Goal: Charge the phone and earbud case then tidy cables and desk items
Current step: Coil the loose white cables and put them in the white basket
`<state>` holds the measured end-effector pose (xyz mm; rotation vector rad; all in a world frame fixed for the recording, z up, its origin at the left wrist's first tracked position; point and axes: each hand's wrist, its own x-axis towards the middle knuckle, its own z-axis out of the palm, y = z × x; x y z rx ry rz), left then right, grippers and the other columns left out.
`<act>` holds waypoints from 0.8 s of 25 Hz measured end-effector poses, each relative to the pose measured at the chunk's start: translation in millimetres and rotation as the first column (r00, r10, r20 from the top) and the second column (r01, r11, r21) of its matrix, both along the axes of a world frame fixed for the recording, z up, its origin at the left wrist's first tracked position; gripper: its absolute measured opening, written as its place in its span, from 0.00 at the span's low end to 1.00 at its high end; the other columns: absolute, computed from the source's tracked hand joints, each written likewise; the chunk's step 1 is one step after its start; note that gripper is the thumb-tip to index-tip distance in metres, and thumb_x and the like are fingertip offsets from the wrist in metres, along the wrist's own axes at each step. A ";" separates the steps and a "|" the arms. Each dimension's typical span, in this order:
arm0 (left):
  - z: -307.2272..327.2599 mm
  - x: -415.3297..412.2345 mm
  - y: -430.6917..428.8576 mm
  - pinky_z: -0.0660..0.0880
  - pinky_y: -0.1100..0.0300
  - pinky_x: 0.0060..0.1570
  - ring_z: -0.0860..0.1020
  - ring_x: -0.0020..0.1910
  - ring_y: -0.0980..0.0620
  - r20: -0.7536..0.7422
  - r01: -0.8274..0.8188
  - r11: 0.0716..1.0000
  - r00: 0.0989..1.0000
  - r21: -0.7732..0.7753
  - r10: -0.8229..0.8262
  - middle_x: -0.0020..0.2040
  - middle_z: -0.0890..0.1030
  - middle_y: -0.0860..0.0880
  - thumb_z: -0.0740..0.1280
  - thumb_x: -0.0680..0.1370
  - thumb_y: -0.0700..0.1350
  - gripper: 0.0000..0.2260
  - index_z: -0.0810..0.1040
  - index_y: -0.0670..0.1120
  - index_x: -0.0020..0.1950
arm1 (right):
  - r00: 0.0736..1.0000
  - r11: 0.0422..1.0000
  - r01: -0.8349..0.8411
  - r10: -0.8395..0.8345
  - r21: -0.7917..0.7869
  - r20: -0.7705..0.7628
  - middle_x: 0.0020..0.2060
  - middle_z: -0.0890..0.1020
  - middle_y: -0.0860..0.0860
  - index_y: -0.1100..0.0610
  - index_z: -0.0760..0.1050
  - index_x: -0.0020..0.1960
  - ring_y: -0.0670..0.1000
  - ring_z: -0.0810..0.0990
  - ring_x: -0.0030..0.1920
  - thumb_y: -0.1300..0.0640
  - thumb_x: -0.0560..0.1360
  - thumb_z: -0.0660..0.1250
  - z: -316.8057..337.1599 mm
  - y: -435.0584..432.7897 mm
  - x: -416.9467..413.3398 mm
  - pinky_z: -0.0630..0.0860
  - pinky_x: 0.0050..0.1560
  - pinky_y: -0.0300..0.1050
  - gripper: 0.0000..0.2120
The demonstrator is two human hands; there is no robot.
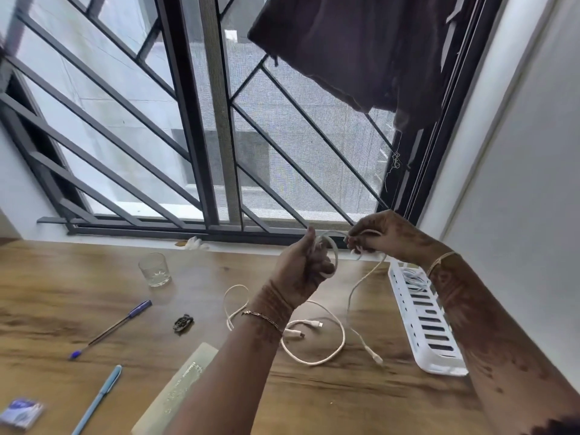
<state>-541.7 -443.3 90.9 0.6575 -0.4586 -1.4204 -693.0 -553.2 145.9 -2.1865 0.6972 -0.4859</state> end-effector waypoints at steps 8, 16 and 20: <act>23.5 -7.5 -4.0 0.76 0.66 0.32 0.60 0.17 0.58 -0.334 -0.049 0.987 0.942 -0.154 -0.006 0.21 0.62 0.53 0.49 0.83 0.47 0.19 0.73 0.41 0.41 | 0.931 0.937 -0.015 -0.114 -0.349 -0.347 0.43 0.74 0.47 0.46 0.75 0.39 0.51 0.74 0.48 0.50 0.77 0.60 -2.5 19.9 17.4 0.68 0.54 0.49 0.09; 24.6 -12.7 -7.7 0.82 0.60 0.37 0.82 0.34 0.52 -0.310 -0.205 0.978 0.933 -0.032 0.186 0.40 0.81 0.48 0.57 0.82 0.43 0.12 0.78 0.38 0.49 | 0.999 0.888 -0.031 0.026 0.458 0.018 0.37 0.81 0.61 0.60 0.74 0.49 0.52 0.80 0.35 0.67 0.77 0.49 -19.6 50.5 10.0 0.73 0.36 0.37 0.15; 22.0 -9.2 -16.7 0.81 0.60 0.46 0.84 0.39 0.50 -0.300 -0.294 0.953 0.917 -0.068 0.262 0.40 0.85 0.44 0.54 0.82 0.40 0.14 0.77 0.35 0.48 | 0.999 0.808 -0.049 0.029 0.587 0.044 0.36 0.78 0.65 0.62 0.69 0.47 0.58 0.79 0.34 0.70 0.74 0.49 -25.0 61.7 3.6 0.75 0.36 0.43 0.11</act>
